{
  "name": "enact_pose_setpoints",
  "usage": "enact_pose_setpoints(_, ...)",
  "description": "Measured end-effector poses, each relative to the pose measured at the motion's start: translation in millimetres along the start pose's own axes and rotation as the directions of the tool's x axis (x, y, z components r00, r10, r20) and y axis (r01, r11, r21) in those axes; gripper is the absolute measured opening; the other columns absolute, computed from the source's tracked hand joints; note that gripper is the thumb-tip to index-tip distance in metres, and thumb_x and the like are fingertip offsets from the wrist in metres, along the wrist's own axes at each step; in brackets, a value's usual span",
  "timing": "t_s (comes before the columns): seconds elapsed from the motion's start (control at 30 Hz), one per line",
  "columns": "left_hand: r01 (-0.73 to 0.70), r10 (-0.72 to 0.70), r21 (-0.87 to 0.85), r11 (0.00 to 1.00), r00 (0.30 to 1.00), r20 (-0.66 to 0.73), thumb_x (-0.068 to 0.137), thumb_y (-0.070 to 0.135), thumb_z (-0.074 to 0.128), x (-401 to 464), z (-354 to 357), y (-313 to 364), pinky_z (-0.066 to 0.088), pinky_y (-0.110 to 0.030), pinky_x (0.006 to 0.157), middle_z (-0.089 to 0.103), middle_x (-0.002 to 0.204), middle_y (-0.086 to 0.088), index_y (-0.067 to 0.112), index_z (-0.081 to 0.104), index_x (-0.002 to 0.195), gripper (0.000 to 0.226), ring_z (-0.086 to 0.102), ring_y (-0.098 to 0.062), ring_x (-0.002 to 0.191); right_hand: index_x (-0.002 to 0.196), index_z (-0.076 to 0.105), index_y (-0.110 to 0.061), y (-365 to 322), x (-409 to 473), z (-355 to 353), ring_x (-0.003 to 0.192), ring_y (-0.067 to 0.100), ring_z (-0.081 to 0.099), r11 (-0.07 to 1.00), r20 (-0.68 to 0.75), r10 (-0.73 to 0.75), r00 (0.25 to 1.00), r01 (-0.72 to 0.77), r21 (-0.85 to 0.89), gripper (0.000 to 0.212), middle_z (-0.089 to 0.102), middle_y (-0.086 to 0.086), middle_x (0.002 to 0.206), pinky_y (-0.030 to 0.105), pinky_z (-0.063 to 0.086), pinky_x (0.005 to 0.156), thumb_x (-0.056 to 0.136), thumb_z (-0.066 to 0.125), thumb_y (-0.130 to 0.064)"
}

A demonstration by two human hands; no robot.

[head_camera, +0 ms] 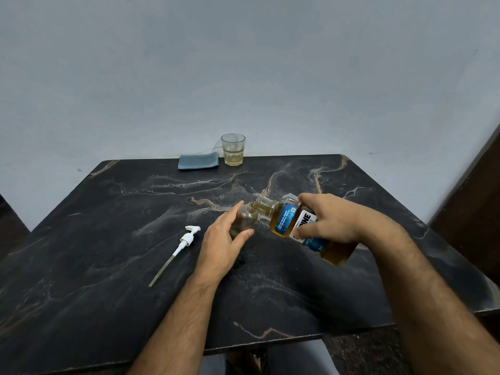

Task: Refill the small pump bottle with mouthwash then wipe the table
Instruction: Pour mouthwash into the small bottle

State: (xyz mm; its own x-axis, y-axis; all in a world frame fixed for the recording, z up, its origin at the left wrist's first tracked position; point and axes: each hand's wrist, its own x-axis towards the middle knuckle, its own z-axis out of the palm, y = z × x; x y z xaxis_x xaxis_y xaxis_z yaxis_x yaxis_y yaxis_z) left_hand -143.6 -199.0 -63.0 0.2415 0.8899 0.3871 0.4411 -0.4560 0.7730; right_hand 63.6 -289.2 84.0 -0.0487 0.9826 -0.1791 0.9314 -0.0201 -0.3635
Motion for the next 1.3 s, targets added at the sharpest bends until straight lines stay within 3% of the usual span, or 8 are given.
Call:
enact_pose_setpoints(0.17, -0.001, 0.001, -0.001, 1.0, 1.0, 0.001, 0.083, 0.03, 0.076, -0.2, -0.2, 0.8, 0.028, -0.004, 0.091, 0.049, 0.122, 0.027, 0.041, 0.042, 0.144, 0.07, 0.045, 0.016, 0.108, 0.111, 0.045, -0.028, -0.1, 0.3, -1.1, 0.09, 0.012, 0.066, 1.0, 0.008, 0.007, 1.0, -0.007, -0.004, 0.037, 0.062, -0.006, 0.104, 0.03, 0.058, 0.08, 0.087, 0.069, -0.041)
enact_pose_setpoints(0.37, 0.01, -0.01, 0.002, 1.0, 1.0, 0.004, 0.084, 0.03, 0.075, 0.0, -0.1, 1.1, 0.035, -0.015, 0.097, 0.051, 0.123, 0.024, 0.041, 0.042, 0.144, 0.069, 0.048, 0.005, 0.115, 0.112, 0.046, -0.027, -0.3, 0.8, -3.3, 0.09, 0.012, 0.066, 1.0, 0.015, 0.007, 1.0, -0.007, 0.004, 0.037, 0.063, -0.004, 0.105, 0.029, 0.057, 0.08, 0.087, 0.07, -0.039)
enact_pose_setpoints(0.77, 0.022, -0.023, 0.017, 1.0, 1.0, 0.018, 0.085, 0.03, 0.075, -0.5, -1.6, 3.8, 0.036, -0.023, 0.099, 0.056, 0.135, 0.01, 0.04, 0.039, 0.146, 0.071, 0.046, 0.001, 0.117, 0.114, 0.045, -0.027, -1.5, 0.6, -5.0, 0.091, 0.012, 0.066, 1.0, 0.033, 0.014, 0.999, -0.015, 0.022, 0.037, 0.063, -0.004, 0.105, 0.028, 0.055, 0.08, 0.088, 0.07, -0.036)
enact_pose_setpoints(1.13, 0.025, -0.025, 0.022, 0.999, 1.0, 0.017, 0.085, 0.03, 0.075, -0.3, -1.1, 3.1, 0.035, -0.022, 0.098, 0.055, 0.136, 0.011, 0.04, 0.038, 0.146, 0.072, 0.044, 0.002, 0.117, 0.113, 0.046, -0.028, -1.1, -0.2, -5.3, 0.09, 0.012, 0.066, 0.999, 0.036, 0.016, 0.999, -0.017, 0.027, 0.037, 0.063, -0.005, 0.104, 0.03, 0.057, 0.082, 0.087, 0.07, -0.037)
enact_pose_setpoints(1.3, 0.028, -0.028, 0.014, 1.0, 0.999, 0.019, 0.084, 0.03, 0.075, 0.2, -0.4, 2.5, 0.033, -0.018, 0.095, 0.049, 0.125, 0.023, 0.041, 0.038, 0.145, 0.072, 0.044, 0.004, 0.115, 0.115, 0.045, -0.027, -2.5, -0.5, -6.5, 0.094, 0.014, 0.066, 0.999, 0.048, 0.023, 0.999, -0.024, 0.024, 0.038, 0.063, -0.003, 0.108, 0.033, 0.057, 0.085, 0.088, 0.069, -0.037)
